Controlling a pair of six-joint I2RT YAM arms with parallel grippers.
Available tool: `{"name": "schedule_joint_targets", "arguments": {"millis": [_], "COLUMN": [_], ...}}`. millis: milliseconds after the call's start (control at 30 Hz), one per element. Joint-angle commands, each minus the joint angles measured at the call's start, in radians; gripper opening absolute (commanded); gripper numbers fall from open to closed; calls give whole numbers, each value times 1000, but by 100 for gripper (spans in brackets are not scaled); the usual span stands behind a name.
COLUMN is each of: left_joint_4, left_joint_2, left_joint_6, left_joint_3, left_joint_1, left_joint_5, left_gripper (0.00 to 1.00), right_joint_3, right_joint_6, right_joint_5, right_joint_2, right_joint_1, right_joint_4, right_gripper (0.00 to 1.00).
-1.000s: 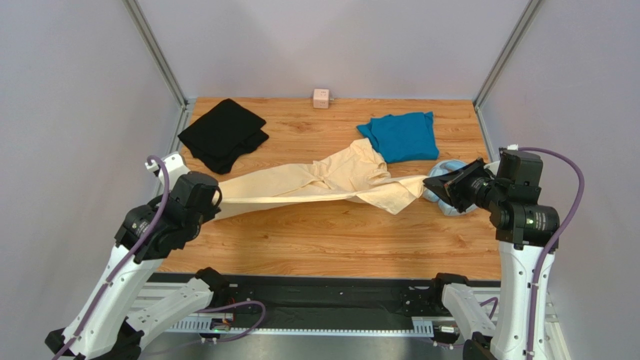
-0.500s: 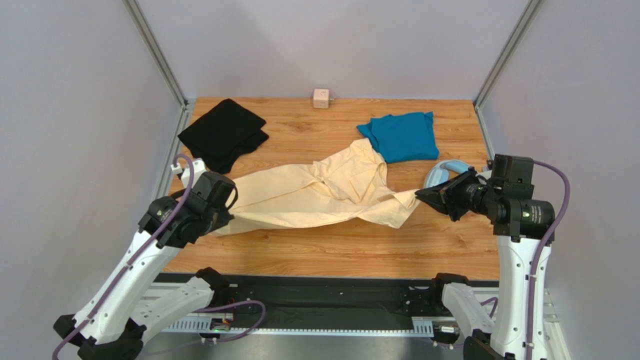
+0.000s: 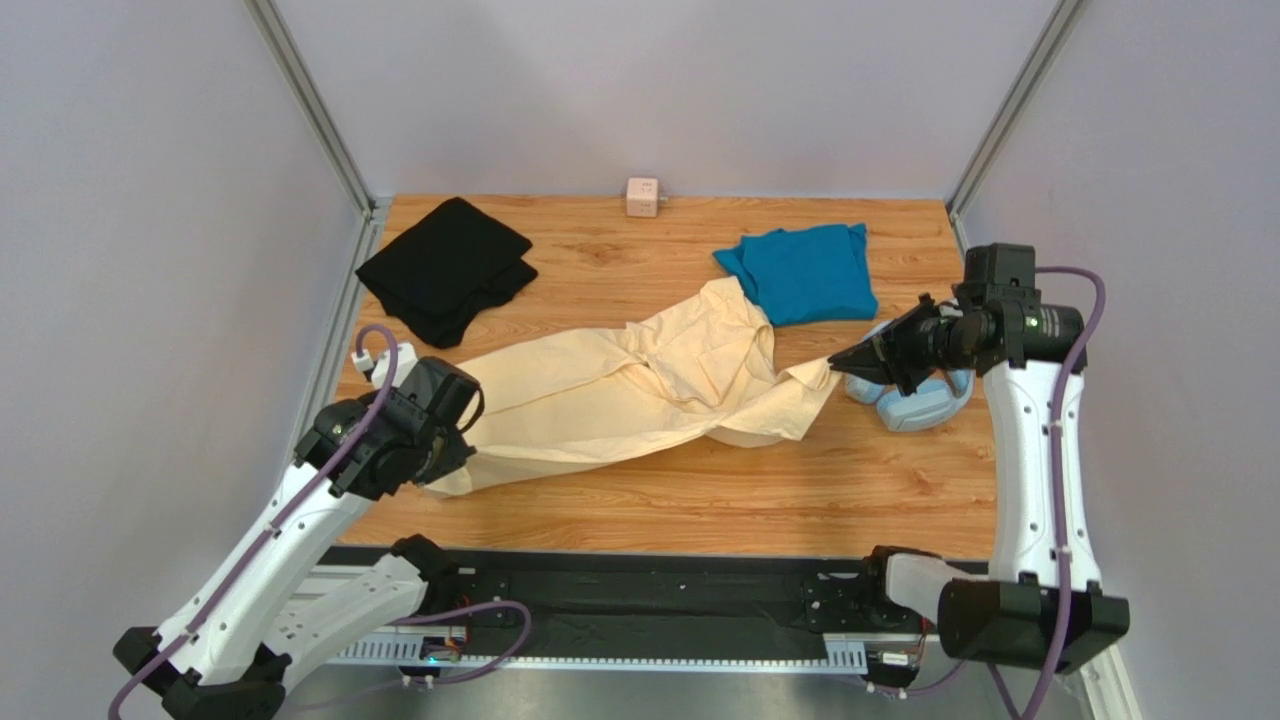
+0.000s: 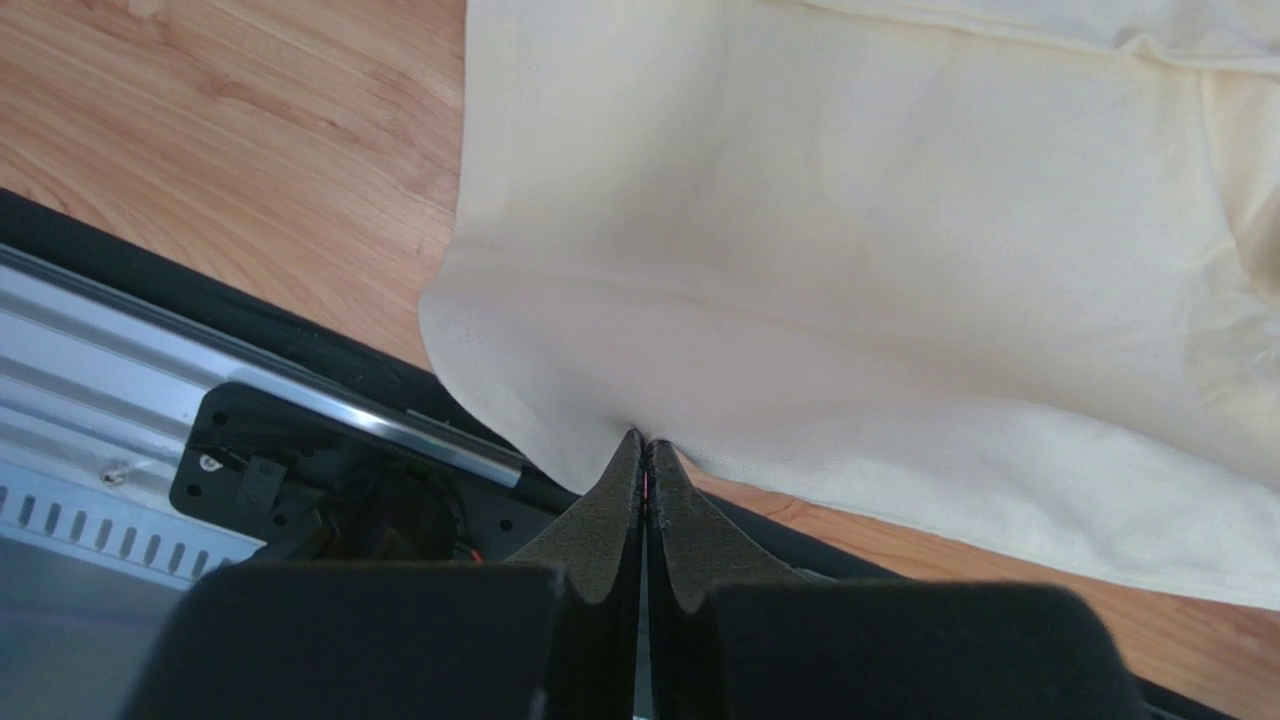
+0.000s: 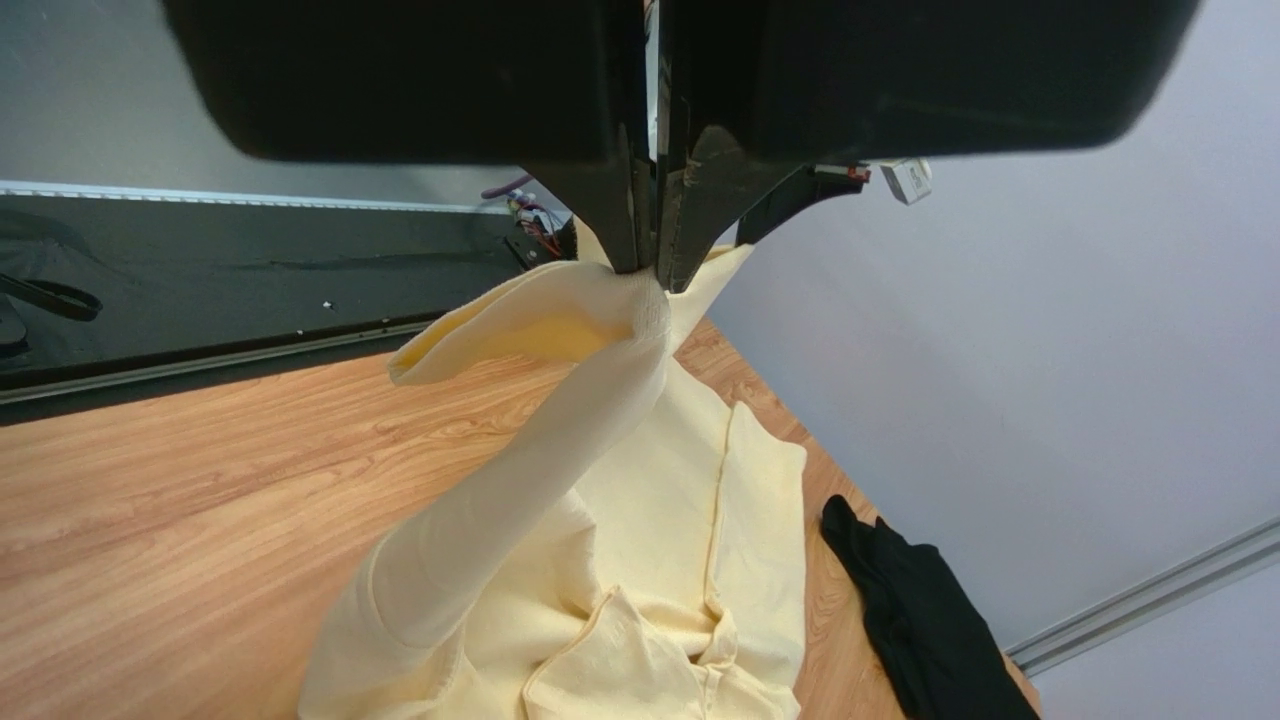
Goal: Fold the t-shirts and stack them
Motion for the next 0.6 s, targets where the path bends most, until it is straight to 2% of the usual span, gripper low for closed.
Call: {"name": "schedule_joint_targets", "arguments": {"millis": [0,200,400,567], "left_joint_4": [-323,-307,-194,-175], "left_joint_2": [119,296,331,350], "left_joint_6": [-42,-4,108,143], "left_joint_3": [75,85,38,45], "left_joint_1": [21,82,187,201], "left_joint_5": [-93,-186,-159,-136], "left_gripper": [0,0,0,0], "right_joint_3": [99,234,389,472], "right_joint_6": [-59,-82,-104,-111], "right_joint_5": [-12,-66,-65,-54], "right_joint_2": [142,372,529,642], "right_joint_1": [-2,42,84,174], "right_joint_4": [71,184,197,188], "right_gripper": [0,0,0,0]}}
